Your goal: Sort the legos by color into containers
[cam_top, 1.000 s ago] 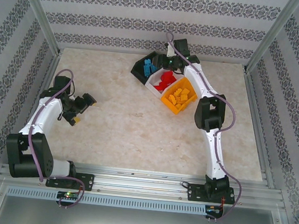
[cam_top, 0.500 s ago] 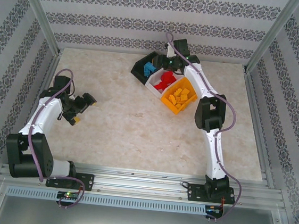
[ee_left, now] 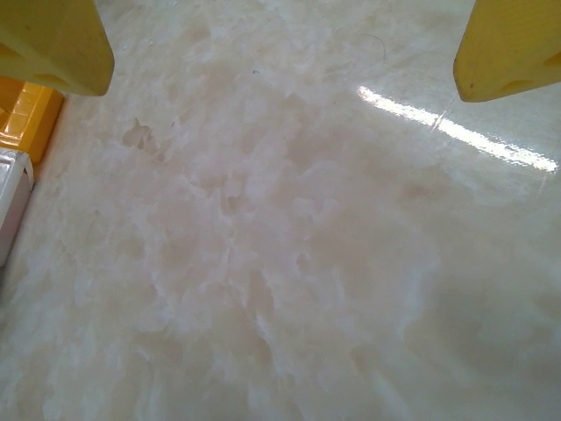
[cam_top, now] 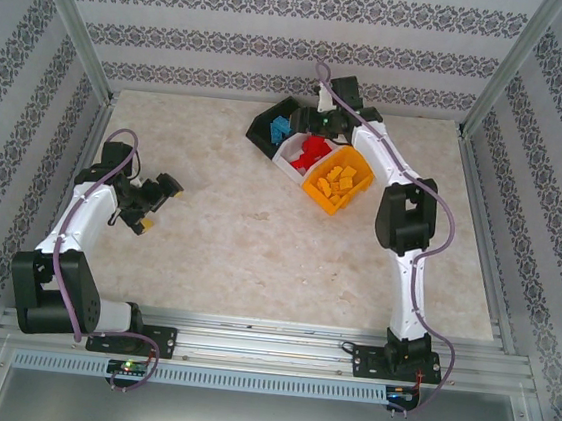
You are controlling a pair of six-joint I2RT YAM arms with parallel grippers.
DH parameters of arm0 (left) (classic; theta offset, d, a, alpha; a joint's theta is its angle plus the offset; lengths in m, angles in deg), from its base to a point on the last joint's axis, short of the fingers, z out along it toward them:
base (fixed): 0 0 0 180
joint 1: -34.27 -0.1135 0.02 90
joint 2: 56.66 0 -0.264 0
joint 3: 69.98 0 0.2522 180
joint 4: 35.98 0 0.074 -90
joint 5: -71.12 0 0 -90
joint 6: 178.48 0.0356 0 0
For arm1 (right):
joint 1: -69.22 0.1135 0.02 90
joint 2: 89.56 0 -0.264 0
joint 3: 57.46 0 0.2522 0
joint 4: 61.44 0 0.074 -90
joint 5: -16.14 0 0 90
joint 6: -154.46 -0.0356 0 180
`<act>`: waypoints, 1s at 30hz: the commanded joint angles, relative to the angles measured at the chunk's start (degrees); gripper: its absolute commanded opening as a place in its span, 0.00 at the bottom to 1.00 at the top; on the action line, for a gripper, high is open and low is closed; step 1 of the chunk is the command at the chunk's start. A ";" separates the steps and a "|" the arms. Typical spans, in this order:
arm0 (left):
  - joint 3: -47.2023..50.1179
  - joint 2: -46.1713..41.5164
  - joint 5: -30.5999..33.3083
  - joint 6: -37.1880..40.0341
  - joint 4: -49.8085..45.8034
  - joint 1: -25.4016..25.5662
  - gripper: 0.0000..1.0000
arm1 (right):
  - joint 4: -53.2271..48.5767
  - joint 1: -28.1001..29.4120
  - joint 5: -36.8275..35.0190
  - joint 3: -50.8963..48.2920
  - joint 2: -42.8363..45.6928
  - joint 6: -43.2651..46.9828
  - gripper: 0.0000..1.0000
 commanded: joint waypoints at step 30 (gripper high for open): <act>-6.93 5.08 9.45 3.99 5.52 -0.55 1.00 | 8.79 -18.01 -7.51 -55.59 45.26 8.55 0.80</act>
